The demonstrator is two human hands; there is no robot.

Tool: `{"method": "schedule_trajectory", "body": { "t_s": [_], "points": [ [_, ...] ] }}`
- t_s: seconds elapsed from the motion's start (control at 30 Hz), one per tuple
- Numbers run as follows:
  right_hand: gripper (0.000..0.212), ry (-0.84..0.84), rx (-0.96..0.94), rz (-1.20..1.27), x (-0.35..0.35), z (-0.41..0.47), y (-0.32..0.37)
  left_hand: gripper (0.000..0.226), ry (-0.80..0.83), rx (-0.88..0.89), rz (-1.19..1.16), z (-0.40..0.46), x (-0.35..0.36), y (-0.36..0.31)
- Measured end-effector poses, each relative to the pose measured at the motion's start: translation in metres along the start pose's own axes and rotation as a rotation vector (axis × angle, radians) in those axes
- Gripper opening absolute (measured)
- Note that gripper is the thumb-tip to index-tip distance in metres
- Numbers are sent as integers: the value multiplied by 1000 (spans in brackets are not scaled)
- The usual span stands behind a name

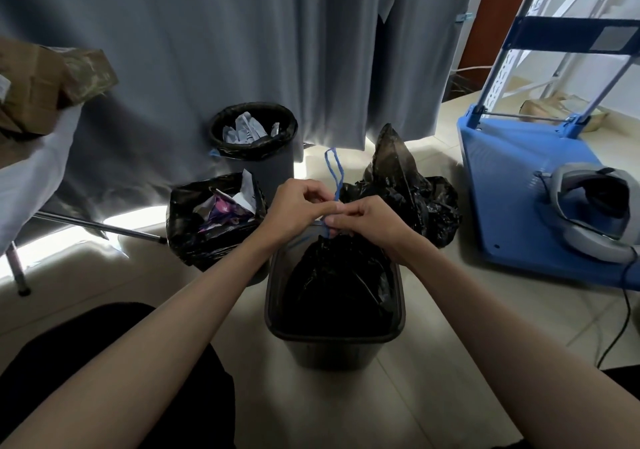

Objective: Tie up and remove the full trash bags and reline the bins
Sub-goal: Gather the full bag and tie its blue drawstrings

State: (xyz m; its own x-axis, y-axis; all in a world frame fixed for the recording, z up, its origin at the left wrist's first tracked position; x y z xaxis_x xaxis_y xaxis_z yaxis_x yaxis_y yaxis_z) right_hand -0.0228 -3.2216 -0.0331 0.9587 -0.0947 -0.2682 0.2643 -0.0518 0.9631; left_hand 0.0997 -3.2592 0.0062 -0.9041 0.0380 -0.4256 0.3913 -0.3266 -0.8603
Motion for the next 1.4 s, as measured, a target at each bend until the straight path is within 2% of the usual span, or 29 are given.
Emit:
{"method": "schedule_trajectory", "body": {
  "t_s": [0.1,0.27,0.43,0.57,0.63,0.73,0.8,0.9,0.93,1.0,1.03,1.13,1.23,1.33,1.4],
  "points": [
    [19,-32,-2,-2,-5,1,-1,20,5,-37,81,-1,4,6],
    [19,-42,24,8,-8,-1,1,26,210,-98,106,-13,23,12],
    [19,-82,44,16,-12,0,-4,28,205,-36,231,-12,23,11],
    [25,-214,96,4,-26,2,-11,26,102,138,296,-15,17,-6],
    [29,-240,146,30,-29,1,-15,28,33,251,360,-20,15,-19],
    [36,-263,220,52,-32,-1,-18,19,-36,441,478,-30,18,-39],
    [35,-268,248,45,-34,-2,-21,15,-28,548,509,-35,25,-44],
    [41,-279,226,7,-37,-2,-24,19,23,585,477,-36,31,-42],
    [36,-287,220,9,-38,-2,-24,20,52,581,475,-36,34,-40],
    [11,-303,211,64,-41,0,-23,17,111,505,442,-33,36,-34],
    [9,-310,196,96,-43,0,-19,12,135,416,401,-30,36,-28],
    [21,-252,118,213,-45,1,-4,8,218,9,153,-21,34,-4],
    [26,-176,-8,152,-41,-4,12,14,311,-381,-44,-30,36,14],
    [47,-203,-35,128,-42,-5,13,16,410,-550,-152,-37,38,22],
    [45,-218,-64,142,-45,-4,16,20,433,-623,-208,-38,40,29]
  ]
}}
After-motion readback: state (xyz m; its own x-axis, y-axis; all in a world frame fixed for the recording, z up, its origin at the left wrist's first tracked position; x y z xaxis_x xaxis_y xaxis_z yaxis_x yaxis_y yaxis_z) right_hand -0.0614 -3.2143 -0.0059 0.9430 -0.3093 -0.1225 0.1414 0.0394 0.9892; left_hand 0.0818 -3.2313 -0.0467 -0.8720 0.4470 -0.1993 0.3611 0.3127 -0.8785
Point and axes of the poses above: each hand's wrist, its own z-axis towards the middle knuckle, its own x-axis out of the palm, y = z × x, the point moved 9 cm from there along z, towards the middle knuckle, and after that the axes turned 13 degrees about -y, right-handed, at the moved point
